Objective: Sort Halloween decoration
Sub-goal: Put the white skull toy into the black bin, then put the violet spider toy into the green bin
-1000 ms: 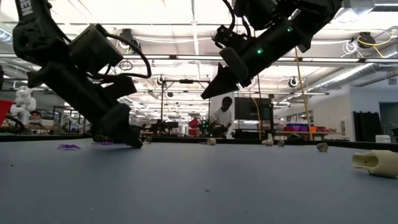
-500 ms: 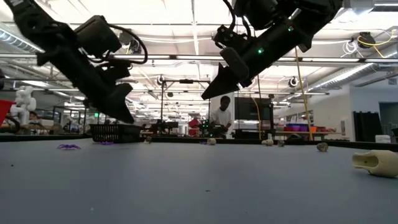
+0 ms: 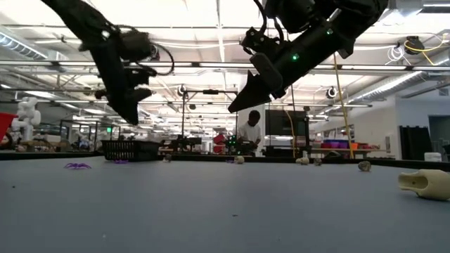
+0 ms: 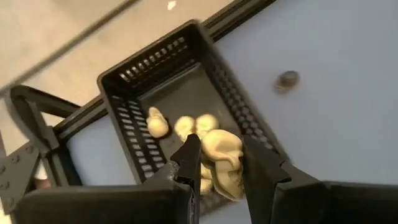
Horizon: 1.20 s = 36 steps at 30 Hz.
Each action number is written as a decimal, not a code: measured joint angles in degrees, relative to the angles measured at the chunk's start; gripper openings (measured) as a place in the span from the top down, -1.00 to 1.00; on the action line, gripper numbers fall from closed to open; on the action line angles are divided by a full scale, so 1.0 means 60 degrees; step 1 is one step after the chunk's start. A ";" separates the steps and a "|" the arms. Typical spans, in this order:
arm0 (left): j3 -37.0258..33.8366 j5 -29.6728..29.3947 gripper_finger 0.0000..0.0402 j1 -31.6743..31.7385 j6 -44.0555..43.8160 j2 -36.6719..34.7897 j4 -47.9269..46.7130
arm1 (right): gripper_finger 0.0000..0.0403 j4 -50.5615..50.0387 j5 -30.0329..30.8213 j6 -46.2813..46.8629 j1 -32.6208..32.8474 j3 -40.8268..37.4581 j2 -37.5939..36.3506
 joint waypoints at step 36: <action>0.1039 0.2207 0.05 -0.2335 0.1989 -0.0650 -0.2799 | 1.00 -0.0796 0.0019 0.0021 0.1018 0.0000 -0.0777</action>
